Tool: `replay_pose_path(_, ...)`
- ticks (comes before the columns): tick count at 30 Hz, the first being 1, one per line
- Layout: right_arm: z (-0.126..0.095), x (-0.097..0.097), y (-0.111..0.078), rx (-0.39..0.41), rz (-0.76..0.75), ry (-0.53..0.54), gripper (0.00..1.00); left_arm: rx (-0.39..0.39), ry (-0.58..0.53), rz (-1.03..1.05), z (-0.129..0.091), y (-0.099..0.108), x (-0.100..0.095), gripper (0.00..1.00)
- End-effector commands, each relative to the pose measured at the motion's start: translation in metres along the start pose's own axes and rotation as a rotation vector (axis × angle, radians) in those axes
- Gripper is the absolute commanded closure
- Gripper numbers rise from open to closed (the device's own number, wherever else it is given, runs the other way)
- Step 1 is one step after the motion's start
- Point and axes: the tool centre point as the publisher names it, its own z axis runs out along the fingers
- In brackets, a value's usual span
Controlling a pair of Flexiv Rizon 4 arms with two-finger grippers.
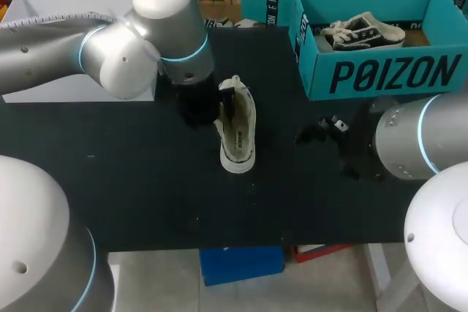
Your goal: Take the shoe out of the shoebox, open the shoe tongue, remove and reinsert the insole, then place the shoe into the shoebox
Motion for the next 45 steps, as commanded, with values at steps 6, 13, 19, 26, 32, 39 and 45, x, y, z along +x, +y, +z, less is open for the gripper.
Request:
replay_pose_path(6,0.006,0.003,-0.005,-0.019,0.005,-0.002,0.00,0.000,-0.017,0.000,0.015,0.007,-0.007,0.18)
replay_pose_path(13,0.006,0.003,-0.005,-0.019,0.005,-0.002,0.00,0.001,-0.018,0.003,0.018,0.008,-0.010,0.26)
replay_pose_path(19,0.006,0.003,-0.005,-0.019,0.005,-0.002,0.00,0.002,-0.020,0.008,0.019,0.008,-0.011,0.27)
replay_pose_path(26,0.006,0.003,-0.005,-0.019,0.005,-0.002,0.00,0.008,-0.037,0.003,0.017,0.008,-0.013,0.24)
replay_pose_path(32,0.006,0.003,-0.005,-0.019,0.005,-0.002,0.00,0.037,-0.121,0.019,-0.005,0.002,-0.020,0.61)
replay_pose_path(39,0.006,0.003,-0.005,-0.019,0.005,-0.002,0.00,0.048,-0.208,0.015,-0.042,0.004,-0.025,1.00)
replay_pose_path(45,0.006,0.003,-0.005,-0.019,0.005,-0.002,0.00,0.031,-0.260,-0.019,-0.060,0.019,-0.028,1.00)
